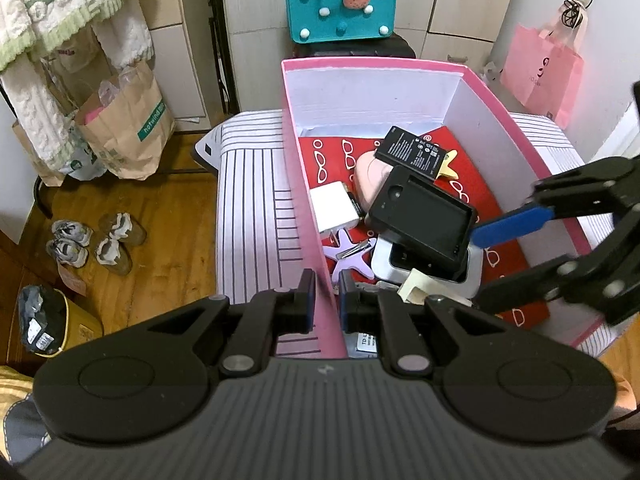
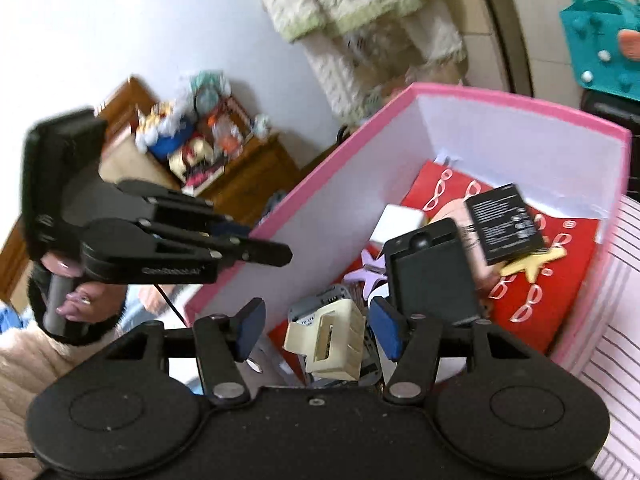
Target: Organize rigid objects
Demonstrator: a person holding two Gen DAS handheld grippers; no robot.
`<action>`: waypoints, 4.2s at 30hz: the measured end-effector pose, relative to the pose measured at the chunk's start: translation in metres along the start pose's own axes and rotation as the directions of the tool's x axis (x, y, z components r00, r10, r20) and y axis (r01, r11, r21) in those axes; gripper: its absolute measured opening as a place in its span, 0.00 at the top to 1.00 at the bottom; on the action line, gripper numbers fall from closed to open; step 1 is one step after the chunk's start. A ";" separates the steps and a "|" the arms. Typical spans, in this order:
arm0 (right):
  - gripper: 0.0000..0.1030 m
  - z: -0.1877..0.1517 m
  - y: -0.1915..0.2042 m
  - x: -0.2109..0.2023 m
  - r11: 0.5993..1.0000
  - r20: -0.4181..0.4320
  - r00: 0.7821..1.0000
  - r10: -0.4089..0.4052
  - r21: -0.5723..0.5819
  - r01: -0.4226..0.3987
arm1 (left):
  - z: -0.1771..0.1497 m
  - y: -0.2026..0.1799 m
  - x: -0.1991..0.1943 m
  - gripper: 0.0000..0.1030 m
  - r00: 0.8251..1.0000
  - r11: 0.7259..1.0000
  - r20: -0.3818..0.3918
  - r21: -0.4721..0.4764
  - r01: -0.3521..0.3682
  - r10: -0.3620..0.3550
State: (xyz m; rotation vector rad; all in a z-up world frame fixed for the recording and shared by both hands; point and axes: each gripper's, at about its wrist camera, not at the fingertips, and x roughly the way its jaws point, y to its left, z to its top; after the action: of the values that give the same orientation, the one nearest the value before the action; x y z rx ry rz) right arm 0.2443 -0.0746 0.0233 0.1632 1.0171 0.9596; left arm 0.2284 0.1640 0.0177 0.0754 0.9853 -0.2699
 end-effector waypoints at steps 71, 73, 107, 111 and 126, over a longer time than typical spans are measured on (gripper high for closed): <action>0.03 -0.166 0.113 -0.180 0.662 0.274 0.604 -0.748 0.244 0.709 | -0.103 -0.182 -0.110 0.03 0.962 0.988 0.229 -0.072 -0.137 0.150; 0.03 -0.168 0.112 -0.183 0.657 0.278 0.598 -0.752 0.254 0.709 | -0.104 -0.184 -0.111 0.03 0.963 0.989 0.230 -0.065 -0.129 0.141; 0.03 -0.181 0.104 -0.180 0.593 0.258 0.536 -0.804 0.267 0.760 | -0.113 -0.205 -0.108 0.03 0.951 0.985 0.259 -0.052 -0.163 0.171; 0.03 -0.181 0.104 -0.180 0.591 0.264 0.533 -0.804 0.268 0.761 | -0.114 -0.205 -0.106 0.03 0.947 0.985 0.271 -0.057 -0.162 0.172; 0.03 -0.183 0.101 -0.176 0.588 0.256 0.531 -0.808 0.302 0.750 | -0.122 -0.195 -0.106 0.03 0.938 0.979 0.283 -0.093 -0.183 0.202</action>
State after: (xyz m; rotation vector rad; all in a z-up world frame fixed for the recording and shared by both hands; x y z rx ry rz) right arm 0.0101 -0.1990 0.0891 -0.0042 0.6788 -0.0134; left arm 0.0236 0.0183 0.0501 0.0699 0.6858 -0.0648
